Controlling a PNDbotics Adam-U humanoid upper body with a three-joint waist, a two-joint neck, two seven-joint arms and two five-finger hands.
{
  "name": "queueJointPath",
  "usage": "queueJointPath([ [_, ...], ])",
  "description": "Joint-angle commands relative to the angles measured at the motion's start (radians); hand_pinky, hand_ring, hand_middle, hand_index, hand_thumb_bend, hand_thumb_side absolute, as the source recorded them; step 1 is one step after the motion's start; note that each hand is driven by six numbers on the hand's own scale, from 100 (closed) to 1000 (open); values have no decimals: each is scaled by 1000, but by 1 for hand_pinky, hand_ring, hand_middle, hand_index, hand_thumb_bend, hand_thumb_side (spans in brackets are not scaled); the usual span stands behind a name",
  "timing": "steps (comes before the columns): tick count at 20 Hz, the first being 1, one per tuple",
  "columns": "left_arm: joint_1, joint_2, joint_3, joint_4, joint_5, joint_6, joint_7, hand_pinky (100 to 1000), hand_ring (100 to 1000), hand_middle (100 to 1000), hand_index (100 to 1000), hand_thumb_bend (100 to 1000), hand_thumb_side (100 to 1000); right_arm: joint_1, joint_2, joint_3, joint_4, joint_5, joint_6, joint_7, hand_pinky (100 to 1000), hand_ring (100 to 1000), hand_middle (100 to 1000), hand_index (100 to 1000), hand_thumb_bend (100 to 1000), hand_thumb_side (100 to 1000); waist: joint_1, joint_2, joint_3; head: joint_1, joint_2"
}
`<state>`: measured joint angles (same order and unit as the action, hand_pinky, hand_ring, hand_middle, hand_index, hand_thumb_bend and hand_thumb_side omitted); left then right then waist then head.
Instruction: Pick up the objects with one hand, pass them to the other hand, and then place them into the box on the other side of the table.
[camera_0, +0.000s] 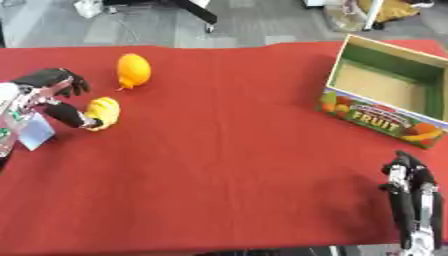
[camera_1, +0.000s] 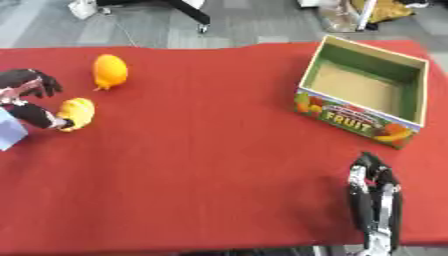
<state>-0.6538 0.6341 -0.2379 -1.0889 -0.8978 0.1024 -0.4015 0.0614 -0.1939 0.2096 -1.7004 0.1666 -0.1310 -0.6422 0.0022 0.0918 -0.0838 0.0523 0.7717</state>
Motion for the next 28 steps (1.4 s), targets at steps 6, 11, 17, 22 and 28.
queueJointPath([
  [6, -22, -21, 5, 55, -71, 14, 44, 753, 600, 584, 752, 511, 288, -13, -1, -2, -7, -6, 0, 2, 451, 635, 540, 792, 100, 822, -11, -13, -4, 6, -2],
  [11, -10, -27, 11, 60, -62, 15, 63, 716, 520, 483, 644, 334, 105, -14, -1, -3, -7, -6, 0, 1, 451, 635, 540, 792, 100, 823, -12, -13, -3, 6, -2],
  [17, 14, 4, 13, -16, 30, 20, 98, 710, 487, 428, 571, 251, 100, -12, -2, -5, -5, -6, 1, 1, 452, 635, 540, 792, 100, 823, -10, -15, 0, 7, -2],
  [22, 53, 83, 36, -243, 167, 58, 113, 719, 476, 413, 545, 174, 100, -11, -5, -6, -3, -5, 1, 0, 452, 635, 540, 792, 100, 822, -6, -20, 4, 4, -2],
  [28, 145, 149, 138, -609, 415, 116, 203, 745, 461, 390, 510, 100, 143, -14, -6, -12, -7, 6, 2, -1, 453, 636, 541, 792, 100, 813, -6, -23, 12, -2, -2],
])
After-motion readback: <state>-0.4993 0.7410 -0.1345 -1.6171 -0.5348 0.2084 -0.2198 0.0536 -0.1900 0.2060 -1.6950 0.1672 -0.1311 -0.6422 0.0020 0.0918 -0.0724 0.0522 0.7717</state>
